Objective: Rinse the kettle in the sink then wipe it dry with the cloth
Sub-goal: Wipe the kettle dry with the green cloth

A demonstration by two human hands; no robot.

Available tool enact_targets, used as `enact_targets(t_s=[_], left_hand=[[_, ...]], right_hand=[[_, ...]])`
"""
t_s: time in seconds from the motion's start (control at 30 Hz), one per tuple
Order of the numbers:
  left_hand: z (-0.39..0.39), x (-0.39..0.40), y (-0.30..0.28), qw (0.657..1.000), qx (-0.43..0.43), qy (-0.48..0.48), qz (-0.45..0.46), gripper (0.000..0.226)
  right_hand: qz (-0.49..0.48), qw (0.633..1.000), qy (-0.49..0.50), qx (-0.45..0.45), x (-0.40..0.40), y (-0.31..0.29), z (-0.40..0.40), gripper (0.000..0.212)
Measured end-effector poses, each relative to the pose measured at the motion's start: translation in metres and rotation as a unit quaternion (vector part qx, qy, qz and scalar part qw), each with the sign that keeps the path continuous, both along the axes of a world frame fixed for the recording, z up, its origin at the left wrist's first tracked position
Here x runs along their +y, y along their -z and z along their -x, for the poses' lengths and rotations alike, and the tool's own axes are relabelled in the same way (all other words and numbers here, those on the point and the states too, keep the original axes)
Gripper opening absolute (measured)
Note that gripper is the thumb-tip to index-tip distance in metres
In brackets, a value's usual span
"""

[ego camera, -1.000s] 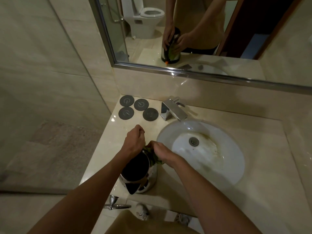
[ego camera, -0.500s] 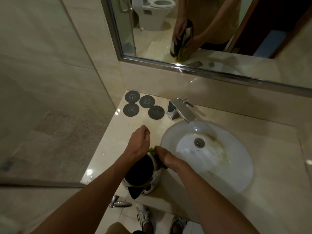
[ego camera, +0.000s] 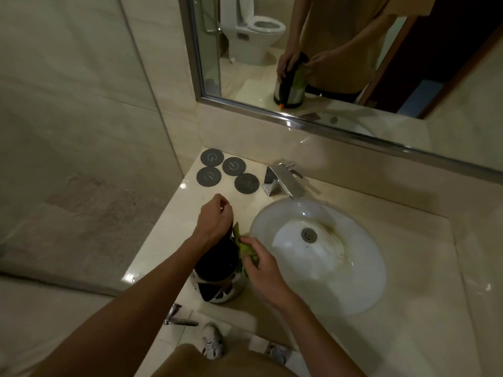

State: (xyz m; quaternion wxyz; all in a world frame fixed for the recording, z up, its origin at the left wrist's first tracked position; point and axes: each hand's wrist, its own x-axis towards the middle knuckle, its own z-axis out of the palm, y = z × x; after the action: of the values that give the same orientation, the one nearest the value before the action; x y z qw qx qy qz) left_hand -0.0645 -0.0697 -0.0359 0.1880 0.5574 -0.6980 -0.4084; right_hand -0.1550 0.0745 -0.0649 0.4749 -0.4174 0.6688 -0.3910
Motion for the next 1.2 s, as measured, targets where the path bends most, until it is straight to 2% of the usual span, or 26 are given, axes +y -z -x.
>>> enact_targets(t_s=[0.17, 0.23, 0.33, 0.4, 0.5, 0.6, 0.73, 0.83, 0.97, 1.2], left_hand=[[-0.032, 0.024, -0.013, 0.996, 0.032, -0.068, 0.050, 0.013], [-0.051, 0.038, -0.011, 0.995, 0.041, -0.081, 0.037, 0.014], [-0.079, 0.065, -0.002, 0.994, 0.046, -0.099, 0.002, 0.019], [-0.092, 0.082, 0.001, 0.994, 0.028, -0.105, -0.011, 0.028], [-0.101, 0.100, 0.003, 0.996, -0.013, -0.082, -0.030, 0.055], [-0.098, 0.112, 0.005, 0.998, -0.008, -0.044, -0.050, 0.079], [-0.085, 0.114, 0.019, 0.999, -0.017, -0.042, -0.025, 0.088], [-0.083, 0.106, 0.017, 0.998, -0.049, -0.036, 0.008, 0.087], [-0.091, 0.093, 0.014, 0.999, -0.051, 0.009, 0.016, 0.083], [-0.108, 0.057, 0.002, 0.992, -0.073, 0.097, -0.030, 0.126]], right_hand=[[0.084, 0.983, -0.085, 0.140, 0.001, -0.008, 0.000, 0.044], [0.118, 0.960, -0.143, 0.209, -0.003, -0.009, 0.004, 0.045], [0.171, 0.929, -0.199, 0.263, -0.013, -0.012, 0.012, 0.043], [0.214, 0.900, -0.243, 0.293, -0.021, -0.014, 0.017, 0.043], [0.251, 0.851, -0.325, 0.327, -0.031, -0.022, 0.019, 0.044], [0.255, 0.825, -0.374, 0.337, -0.039, -0.031, 0.018, 0.044], [0.250, 0.824, -0.387, 0.330, -0.046, -0.033, 0.017, 0.043], [0.235, 0.842, -0.367, 0.316, -0.047, -0.033, 0.016, 0.041], [0.224, 0.861, -0.342, 0.303, -0.046, -0.029, 0.013, 0.039], [0.217, 0.879, -0.307, 0.293, -0.049, -0.030, 0.008, 0.041]])
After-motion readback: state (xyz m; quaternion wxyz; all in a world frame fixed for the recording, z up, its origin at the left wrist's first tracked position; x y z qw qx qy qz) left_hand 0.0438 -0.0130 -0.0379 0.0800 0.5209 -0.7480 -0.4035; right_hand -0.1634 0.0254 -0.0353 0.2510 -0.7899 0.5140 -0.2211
